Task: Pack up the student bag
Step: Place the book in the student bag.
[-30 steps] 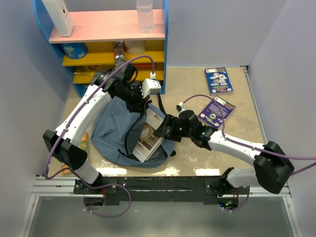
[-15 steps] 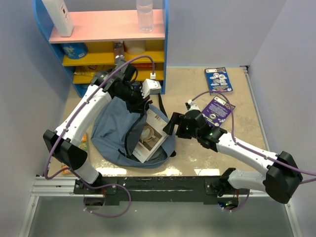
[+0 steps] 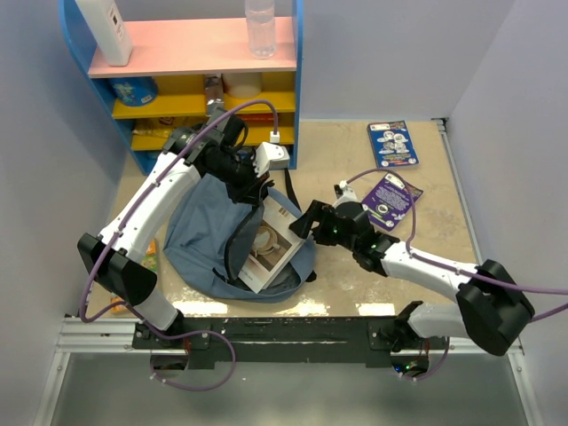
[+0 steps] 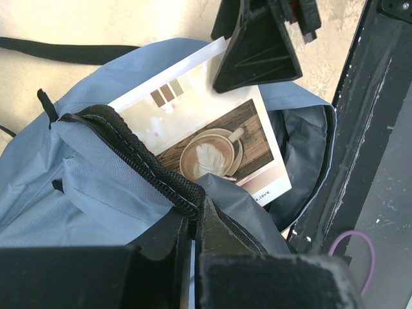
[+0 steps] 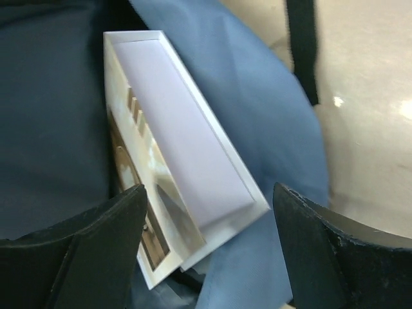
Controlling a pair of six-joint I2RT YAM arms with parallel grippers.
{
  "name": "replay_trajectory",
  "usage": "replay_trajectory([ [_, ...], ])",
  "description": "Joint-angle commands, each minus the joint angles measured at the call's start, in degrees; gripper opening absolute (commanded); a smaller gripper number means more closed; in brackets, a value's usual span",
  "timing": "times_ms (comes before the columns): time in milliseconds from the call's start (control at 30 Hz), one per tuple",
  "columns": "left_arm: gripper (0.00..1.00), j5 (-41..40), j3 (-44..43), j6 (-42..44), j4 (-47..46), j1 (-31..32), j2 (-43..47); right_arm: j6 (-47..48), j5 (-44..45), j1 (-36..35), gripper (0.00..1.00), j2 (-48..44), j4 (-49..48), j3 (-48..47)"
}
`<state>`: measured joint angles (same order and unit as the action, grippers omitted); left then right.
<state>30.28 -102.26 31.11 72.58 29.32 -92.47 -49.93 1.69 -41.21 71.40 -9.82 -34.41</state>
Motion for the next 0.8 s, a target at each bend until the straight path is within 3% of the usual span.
replay_trajectory([
  [0, 0.00, 2.76, -0.31, 0.97, -0.42, 0.12, 1.85, -1.04, -4.33, 0.08, 0.80, 1.55, -13.46, 1.37],
  [100, 0.00, 2.85, -0.66, 0.88, -0.33, 0.21, 1.59, -1.66, -5.47, 0.08, 0.72, 3.31, -16.36, 1.45],
  [200, 0.00, 2.94, -1.10, 0.70, -0.15, 0.12, 1.50, -3.41, -6.36, 0.08, 0.48, 3.49, -18.56, 2.16],
  [233, 0.00, 2.85, -1.10, 0.70, -0.15, 0.12, 1.41, -4.90, -5.57, 0.17, 0.34, 2.53, -18.39, 3.03],
  [300, 0.00, 2.76, -0.93, 0.70, -0.15, 0.12, 1.41, -6.31, -1.89, 0.17, 0.24, -2.54, -19.09, 4.96],
  [333, 0.00, 2.76, -0.93, 0.70, -0.15, 0.12, 1.32, -8.93, -0.48, 0.17, 0.11, -4.40, -18.83, 7.15],
  [400, 0.00, 2.68, -0.93, 0.62, -0.42, 0.12, 1.24, -11.23, 3.81, 0.08, 0.00, -9.93, -17.17, 9.09],
  [533, 0.00, 3.03, -1.10, 0.09, -0.94, 0.12, 0.88, -17.55, 5.78, -0.36, 0.00, -14.34, -13.65, 13.13],
  [667, 0.00, 3.20, -1.28, -0.35, -1.30, 0.21, 0.80, -17.92, 1.47, -3.33, 0.00, -10.32, -11.04, 11.13],
  [767, 0.00, 3.20, -1.72, -0.53, -1.21, 0.30, 0.53, -19.93, 9.96, -9.29, 0.00, -11.71, -6.28, 9.63],
])
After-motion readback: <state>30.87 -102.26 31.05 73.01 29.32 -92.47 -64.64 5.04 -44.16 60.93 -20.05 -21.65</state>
